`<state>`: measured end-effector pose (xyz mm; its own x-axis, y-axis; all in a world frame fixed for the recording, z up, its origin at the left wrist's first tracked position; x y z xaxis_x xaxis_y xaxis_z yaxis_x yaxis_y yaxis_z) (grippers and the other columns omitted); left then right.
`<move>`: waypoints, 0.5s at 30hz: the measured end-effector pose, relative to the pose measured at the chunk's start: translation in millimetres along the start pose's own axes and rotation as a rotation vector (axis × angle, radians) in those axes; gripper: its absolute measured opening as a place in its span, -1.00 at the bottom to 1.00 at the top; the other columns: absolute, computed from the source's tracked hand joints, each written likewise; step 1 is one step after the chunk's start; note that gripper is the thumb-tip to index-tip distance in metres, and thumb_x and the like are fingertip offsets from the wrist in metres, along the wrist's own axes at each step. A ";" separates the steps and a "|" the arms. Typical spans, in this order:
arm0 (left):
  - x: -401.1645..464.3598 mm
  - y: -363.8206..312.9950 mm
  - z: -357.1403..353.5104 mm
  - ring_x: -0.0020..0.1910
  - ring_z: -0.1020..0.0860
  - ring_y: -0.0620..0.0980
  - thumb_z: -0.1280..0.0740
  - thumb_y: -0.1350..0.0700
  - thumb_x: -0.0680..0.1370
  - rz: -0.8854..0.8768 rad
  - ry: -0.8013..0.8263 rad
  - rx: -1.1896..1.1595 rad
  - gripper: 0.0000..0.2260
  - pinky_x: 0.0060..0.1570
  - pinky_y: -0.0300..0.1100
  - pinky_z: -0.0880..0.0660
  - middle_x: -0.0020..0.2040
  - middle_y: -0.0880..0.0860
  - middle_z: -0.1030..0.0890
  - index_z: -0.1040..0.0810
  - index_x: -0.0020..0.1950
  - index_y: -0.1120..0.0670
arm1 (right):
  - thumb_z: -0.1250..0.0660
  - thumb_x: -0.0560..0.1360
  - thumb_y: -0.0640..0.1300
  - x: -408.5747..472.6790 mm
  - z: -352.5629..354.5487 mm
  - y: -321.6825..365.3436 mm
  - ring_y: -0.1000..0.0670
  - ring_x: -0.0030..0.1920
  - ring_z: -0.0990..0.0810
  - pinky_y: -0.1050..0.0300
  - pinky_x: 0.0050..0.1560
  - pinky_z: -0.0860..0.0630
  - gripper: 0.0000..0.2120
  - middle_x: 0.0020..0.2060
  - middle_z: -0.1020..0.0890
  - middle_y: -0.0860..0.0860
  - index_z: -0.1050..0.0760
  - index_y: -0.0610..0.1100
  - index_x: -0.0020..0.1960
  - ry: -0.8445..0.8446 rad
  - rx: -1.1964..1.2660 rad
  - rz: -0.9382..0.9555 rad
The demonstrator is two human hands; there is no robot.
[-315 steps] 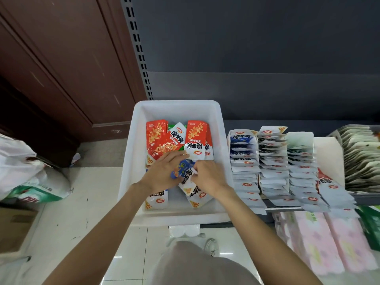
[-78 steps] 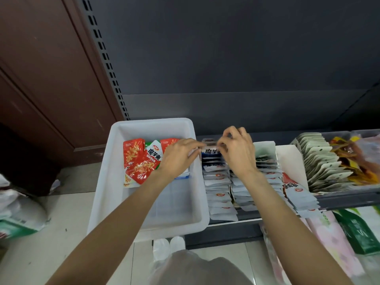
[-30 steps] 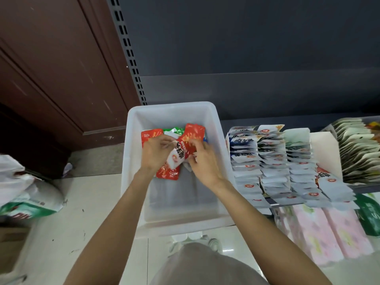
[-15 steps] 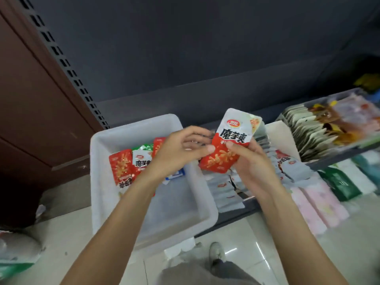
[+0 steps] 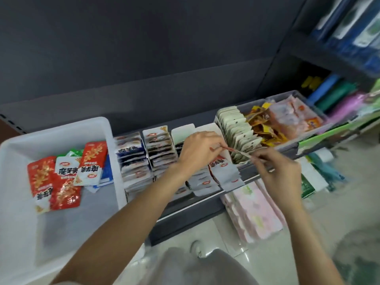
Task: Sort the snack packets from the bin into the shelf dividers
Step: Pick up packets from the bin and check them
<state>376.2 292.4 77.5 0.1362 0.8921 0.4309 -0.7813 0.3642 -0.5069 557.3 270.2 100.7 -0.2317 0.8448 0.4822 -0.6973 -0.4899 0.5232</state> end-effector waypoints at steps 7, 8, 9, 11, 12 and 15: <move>-10.0 23.1 -43.7 0.15 -0.52 -0.04 -0.39 0.07 0.49 0.052 0.167 0.224 -0.84 0.21 -0.13 -0.25 0.04 -0.10 -0.66 -0.66 0.04 -0.08 | -0.46 0.36 -0.32 -17.0 -60.4 -48.2 -0.08 -0.29 -0.61 0.16 -0.35 -0.44 -0.83 -0.24 -0.65 -0.01 -0.59 -0.12 -0.11 0.100 -0.095 -0.008; -13.7 25.9 -50.1 0.25 -0.46 -0.06 -0.34 0.03 0.53 0.071 0.217 0.242 -0.83 0.27 -0.16 -0.18 0.12 -0.10 -0.63 -0.65 0.09 -0.07 | -0.45 0.33 -0.34 -17.8 -69.3 -49.7 -0.11 -0.27 -0.62 0.14 -0.33 -0.47 -0.78 -0.22 -0.66 -0.03 -0.60 -0.11 -0.09 0.146 -0.138 0.024; -17.2 28.2 -55.0 0.32 -0.40 -0.06 -0.30 0.01 0.55 0.090 0.255 0.256 -0.80 0.32 -0.18 -0.11 0.19 -0.10 -0.59 -0.63 0.14 -0.06 | -0.45 0.30 -0.37 -18.8 -78.7 -49.1 -0.13 -0.22 -0.62 0.12 -0.26 -0.51 -0.73 -0.19 -0.67 -0.04 -0.62 -0.12 -0.06 0.197 -0.188 0.073; -24.1 29.7 -53.0 0.35 -0.37 -0.05 -0.29 0.01 0.57 0.104 0.237 0.253 -0.77 0.36 -0.18 -0.09 0.22 -0.08 -0.57 -0.60 0.18 -0.03 | -0.44 0.27 -0.38 -22.0 -92.7 -41.6 -0.14 -0.11 -0.58 0.06 -0.12 -0.51 -0.66 -0.10 -0.69 -0.05 -0.63 -0.14 0.01 0.263 -0.297 0.189; -29.0 28.8 -45.9 0.34 -0.40 -0.04 -0.30 0.02 0.56 0.098 0.200 0.236 -0.77 0.37 -0.15 -0.13 0.20 -0.07 -0.58 -0.60 0.19 -0.02 | -0.43 0.27 -0.37 -23.7 -95.6 -37.1 -0.15 -0.08 -0.56 0.04 -0.09 -0.49 -0.64 -0.05 -0.68 -0.05 -0.62 -0.16 0.05 0.273 -0.328 0.223; -53.0 27.2 -7.9 0.22 -0.47 -0.08 -0.31 0.02 0.55 0.108 0.051 0.151 -0.77 0.28 -0.14 -0.34 0.13 -0.08 -0.61 -0.59 0.19 -0.03 | -0.42 0.28 -0.38 -26.0 -87.3 -20.8 -0.16 -0.05 -0.55 0.00 -0.05 -0.53 -0.56 0.00 -0.67 -0.09 -0.58 -0.20 0.15 0.266 -0.291 0.203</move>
<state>352.6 257.2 35.0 0.0745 0.9377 0.3395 -0.8752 0.2247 -0.4285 518.6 277.2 16.0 -0.5233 0.7825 0.3376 -0.7727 -0.6027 0.1991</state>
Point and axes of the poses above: each hand's wrist, its own x-axis towards the middle knuckle, its own z-axis out of the back of the hand, y = z × x, the point moved 7 cm from there along x, towards the middle knuckle
